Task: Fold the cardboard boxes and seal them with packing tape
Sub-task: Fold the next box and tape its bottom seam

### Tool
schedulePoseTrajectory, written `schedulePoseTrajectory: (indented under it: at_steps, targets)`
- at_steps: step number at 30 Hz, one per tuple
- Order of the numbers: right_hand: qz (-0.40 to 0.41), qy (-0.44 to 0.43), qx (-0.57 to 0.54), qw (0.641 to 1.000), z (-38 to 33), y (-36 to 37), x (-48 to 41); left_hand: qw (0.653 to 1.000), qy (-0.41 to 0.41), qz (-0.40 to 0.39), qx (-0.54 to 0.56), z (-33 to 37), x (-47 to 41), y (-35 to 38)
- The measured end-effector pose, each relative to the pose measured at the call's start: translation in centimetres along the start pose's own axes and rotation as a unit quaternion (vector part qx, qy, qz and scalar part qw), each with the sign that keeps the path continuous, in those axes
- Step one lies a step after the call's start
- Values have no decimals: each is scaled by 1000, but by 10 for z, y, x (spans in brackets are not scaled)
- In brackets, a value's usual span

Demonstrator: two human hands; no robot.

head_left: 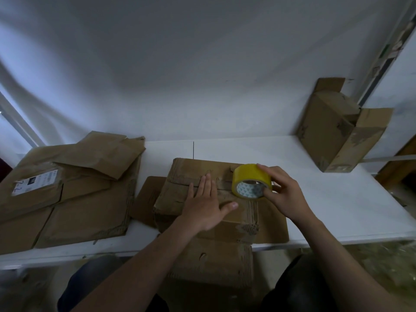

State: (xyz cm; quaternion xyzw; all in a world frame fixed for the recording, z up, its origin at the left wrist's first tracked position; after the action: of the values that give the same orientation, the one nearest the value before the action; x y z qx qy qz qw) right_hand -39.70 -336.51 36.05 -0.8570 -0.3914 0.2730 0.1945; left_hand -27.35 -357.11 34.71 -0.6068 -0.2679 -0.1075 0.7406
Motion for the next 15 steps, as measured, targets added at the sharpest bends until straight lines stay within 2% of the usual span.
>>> schedulePoseTrajectory:
  at_steps: [7, 12, 15]
  targets:
    - [-63, -31, 79, 994, -11, -16, -15, 1000, 0, 15, 1, -4, -3, 5]
    - [-79, -8, 159, 984, -4, -42, -11, 1000, -3, 25, -2, -4, -3, 5]
    - [-103, 2, 166, 981, 1, -48, -3, 1000, -4, 26, -4, -4, -3, 5]
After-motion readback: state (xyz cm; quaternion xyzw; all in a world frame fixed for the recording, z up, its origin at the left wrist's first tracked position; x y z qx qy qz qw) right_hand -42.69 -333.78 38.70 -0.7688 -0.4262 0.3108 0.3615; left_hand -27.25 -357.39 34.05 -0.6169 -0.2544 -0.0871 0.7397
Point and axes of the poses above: each hand's wrist, its own x-axis away from the middle knuckle, its own y-axis out of the palm, z = x × y, the point moved 2 cm from there along -x, towards the middle knuckle, and after that the axes turned 14 degrees about -z, right-handed, at the moved point
